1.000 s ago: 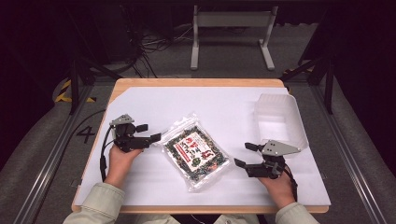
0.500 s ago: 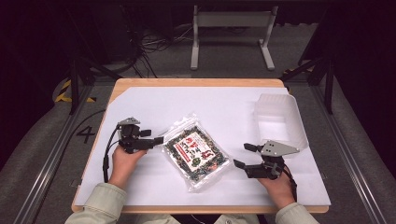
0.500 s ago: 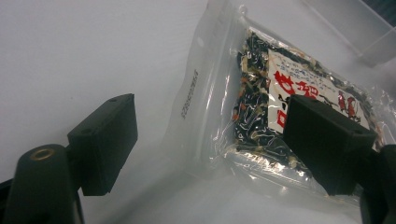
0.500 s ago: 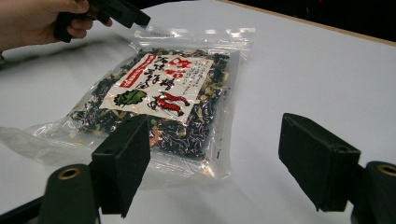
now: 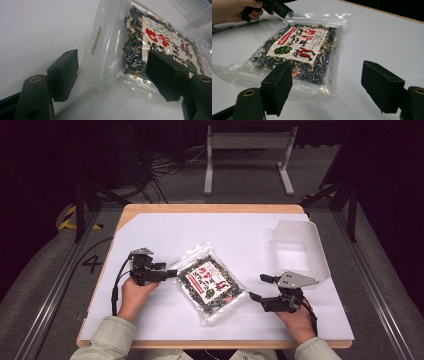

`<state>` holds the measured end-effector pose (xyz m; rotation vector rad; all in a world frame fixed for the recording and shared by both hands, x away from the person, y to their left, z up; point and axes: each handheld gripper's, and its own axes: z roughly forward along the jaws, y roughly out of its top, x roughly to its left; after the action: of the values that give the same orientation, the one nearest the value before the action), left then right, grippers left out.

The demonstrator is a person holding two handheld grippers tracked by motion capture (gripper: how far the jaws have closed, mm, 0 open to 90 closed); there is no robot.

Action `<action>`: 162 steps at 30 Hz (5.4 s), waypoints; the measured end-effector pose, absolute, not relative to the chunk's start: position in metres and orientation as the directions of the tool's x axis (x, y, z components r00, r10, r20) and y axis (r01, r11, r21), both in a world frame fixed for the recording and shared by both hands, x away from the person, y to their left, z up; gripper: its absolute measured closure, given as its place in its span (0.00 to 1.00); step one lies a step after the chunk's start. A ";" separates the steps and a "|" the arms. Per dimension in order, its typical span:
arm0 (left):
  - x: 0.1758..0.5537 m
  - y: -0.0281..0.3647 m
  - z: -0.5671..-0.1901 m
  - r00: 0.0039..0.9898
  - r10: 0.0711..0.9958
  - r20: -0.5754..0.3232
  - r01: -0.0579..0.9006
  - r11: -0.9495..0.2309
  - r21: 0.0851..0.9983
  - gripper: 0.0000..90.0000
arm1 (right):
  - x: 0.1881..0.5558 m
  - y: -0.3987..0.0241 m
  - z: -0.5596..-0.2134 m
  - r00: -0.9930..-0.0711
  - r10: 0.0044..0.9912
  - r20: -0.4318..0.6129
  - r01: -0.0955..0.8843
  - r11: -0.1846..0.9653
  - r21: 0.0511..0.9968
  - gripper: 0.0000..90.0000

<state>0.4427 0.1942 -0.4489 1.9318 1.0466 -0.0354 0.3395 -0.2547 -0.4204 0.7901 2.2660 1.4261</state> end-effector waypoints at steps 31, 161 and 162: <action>0.438 0.192 -0.448 0.660 0.688 -0.303 0.652 -0.324 0.685 0.87 | 0.340 -0.252 -0.422 -0.786 0.618 -0.013 0.267 0.359 0.895 0.28; 0.333 0.172 -0.306 0.862 0.504 -0.042 0.104 -0.095 0.990 0.98 | 0.385 -0.187 -0.349 -0.968 0.251 0.010 0.104 0.366 0.925 0.75; 0.333 0.173 -0.306 0.854 0.518 -0.042 0.101 -0.087 0.991 0.97 | 0.383 -0.187 -0.346 -0.968 0.250 -0.004 0.092 0.371 0.924 0.77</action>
<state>0.3330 0.1730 -0.3061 1.6396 0.4909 0.3707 0.3827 -0.1872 -0.3460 0.3115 2.4800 1.6568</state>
